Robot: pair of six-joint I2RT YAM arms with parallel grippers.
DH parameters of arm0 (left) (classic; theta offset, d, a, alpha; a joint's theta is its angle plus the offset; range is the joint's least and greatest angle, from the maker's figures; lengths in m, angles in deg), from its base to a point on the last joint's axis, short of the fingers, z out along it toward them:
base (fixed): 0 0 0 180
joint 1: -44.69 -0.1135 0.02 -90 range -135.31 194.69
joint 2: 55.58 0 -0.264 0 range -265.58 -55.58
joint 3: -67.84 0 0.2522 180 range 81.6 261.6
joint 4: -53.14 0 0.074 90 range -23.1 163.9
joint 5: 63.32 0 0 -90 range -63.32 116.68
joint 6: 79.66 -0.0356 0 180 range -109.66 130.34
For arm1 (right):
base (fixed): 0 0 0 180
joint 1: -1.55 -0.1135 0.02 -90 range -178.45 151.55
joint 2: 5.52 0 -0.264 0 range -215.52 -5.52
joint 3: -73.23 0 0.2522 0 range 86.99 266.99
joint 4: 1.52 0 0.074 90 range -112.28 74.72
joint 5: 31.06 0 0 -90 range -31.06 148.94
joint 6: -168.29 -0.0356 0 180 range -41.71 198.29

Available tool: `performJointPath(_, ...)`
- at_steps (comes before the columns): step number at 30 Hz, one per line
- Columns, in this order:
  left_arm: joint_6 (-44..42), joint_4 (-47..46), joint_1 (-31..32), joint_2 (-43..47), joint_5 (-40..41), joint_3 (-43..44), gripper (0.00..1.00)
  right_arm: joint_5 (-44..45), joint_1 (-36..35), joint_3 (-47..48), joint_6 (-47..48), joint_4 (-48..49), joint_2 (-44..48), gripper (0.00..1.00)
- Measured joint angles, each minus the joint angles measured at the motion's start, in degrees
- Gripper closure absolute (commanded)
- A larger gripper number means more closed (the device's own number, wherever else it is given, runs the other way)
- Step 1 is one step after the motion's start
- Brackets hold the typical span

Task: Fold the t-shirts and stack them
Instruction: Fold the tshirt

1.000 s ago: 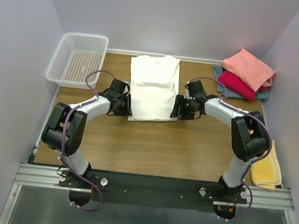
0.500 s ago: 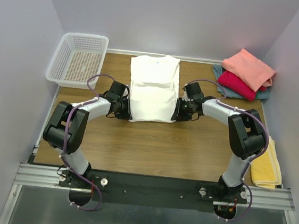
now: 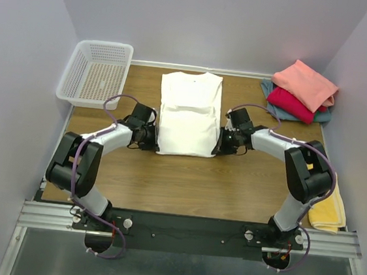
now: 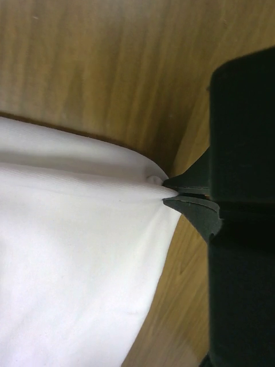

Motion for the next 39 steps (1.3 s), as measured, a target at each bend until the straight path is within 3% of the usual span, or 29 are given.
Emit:
performJointPath(11,3.9,7.9,1.4,16.4,-0.1,-6.2,1.0,1.6,-8.0,-10.3,-2.8,-3.1,17.3,0.99)
performJointPath(23,13.2,17.6,12.5,33.7,8.1,-5.6,1.0,8.2,-16.7,-15.2,-9.9,-10.3,34.6,0.99)
performJointPath(28,15.2,20.6,13.4,36.3,11.6,-3.5,1.0,13.7,-20.2,-14.5,-13.4,-14.6,39.6,0.99)
performJointPath(39,16.9,22.8,14.5,35.1,15.7,1.2,1.0,29.3,-21.2,-5.8,-19.5,-23.4,38.6,0.99)
